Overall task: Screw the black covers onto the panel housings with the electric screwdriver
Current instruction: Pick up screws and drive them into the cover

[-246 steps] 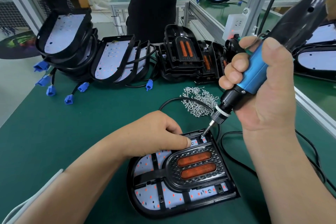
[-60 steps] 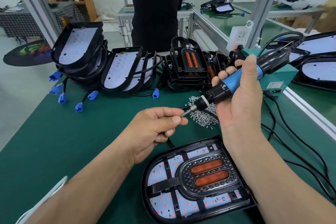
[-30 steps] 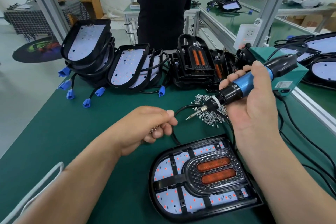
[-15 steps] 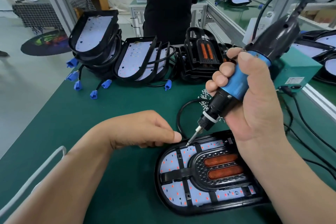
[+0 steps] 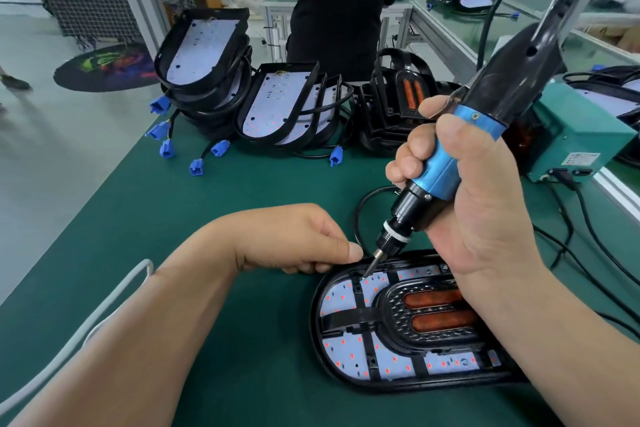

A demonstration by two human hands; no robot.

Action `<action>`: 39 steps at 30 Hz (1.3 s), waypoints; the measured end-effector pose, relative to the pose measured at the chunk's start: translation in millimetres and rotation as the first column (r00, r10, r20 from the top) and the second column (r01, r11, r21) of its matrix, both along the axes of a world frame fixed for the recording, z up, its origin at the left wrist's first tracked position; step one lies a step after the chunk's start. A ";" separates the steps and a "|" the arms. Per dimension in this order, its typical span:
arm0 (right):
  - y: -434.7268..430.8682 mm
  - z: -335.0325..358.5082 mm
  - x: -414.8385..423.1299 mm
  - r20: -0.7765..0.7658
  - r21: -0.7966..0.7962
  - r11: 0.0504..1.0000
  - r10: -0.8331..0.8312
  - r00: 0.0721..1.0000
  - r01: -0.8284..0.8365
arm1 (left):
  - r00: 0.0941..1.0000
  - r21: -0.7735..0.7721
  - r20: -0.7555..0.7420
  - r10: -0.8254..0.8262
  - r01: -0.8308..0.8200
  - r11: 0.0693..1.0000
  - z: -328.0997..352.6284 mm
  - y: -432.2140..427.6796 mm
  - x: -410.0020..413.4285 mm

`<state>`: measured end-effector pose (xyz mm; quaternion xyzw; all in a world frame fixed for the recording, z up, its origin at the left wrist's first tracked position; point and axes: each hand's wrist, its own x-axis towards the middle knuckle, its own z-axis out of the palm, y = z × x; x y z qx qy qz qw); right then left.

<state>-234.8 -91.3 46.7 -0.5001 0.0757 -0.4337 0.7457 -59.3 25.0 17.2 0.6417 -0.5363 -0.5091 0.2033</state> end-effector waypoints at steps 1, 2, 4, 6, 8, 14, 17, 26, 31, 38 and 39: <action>-0.3 -0.1 0.1 0.004 0.001 1.000 0.002 1.000 -0.002 | 1.000 -0.001 -0.002 0.001 -0.001 1.000 -0.3 -0.3 0.2; -0.3 -0.3 0.0 0.009 0.000 1.000 0.004 1.000 -0.004 | 1.000 -0.002 -0.004 0.001 -0.001 1.000 -0.6 -0.4 0.3; 0.5 -0.3 -0.2 0.019 -0.002 1.000 0.007 1.000 -0.007 | 1.000 -0.005 -0.007 0.000 0.000 1.000 -0.9 -0.7 0.2; 1.7 -0.5 -1.1 0.019 -0.009 1.000 0.006 1.000 -0.006 | 1.000 -0.005 -0.015 -0.002 0.002 1.000 -1.4 -0.9 0.2; 2.7 -1.0 -2.2 0.011 -0.018 1.000 0.007 1.000 -0.006 | 1.000 -0.007 -0.024 -0.001 0.001 1.000 -1.6 -1.0 0.3; 3.3 -2.0 -2.0 0.006 -0.041 0.999 0.033 0.999 -0.032 | 1.000 0.003 -0.016 0.004 -0.004 1.000 -1.0 -1.2 0.0; 3.1 -3.0 -2.2 0.000 -0.069 0.997 0.041 0.999 -0.041 | 1.000 0.002 -0.009 0.009 -0.009 1.000 -1.1 -1.2 -0.6; 8.1 -1.5 1.4 -0.018 -0.205 0.959 0.198 0.980 -0.197 | 0.998 -0.025 0.064 -0.025 0.027 0.999 1.1 -0.9 -2.7; 6.7 -2.0 3.0 -0.025 -0.172 0.945 0.279 0.960 -0.279 | 0.994 -0.031 0.106 -0.025 0.029 0.999 1.4 -2.0 -4.6; 8.2 -3.2 7.2 -0.037 -0.235 0.897 0.378 0.925 -0.375 | 0.977 -0.051 0.209 -0.030 0.041 0.998 2.4 -3.5 -7.6; 7.3 -3.6 7.1 -0.040 -0.240 0.898 0.370 0.928 -0.368 | 0.977 -0.054 0.213 -0.030 0.042 0.998 2.4 -3.9 -7.5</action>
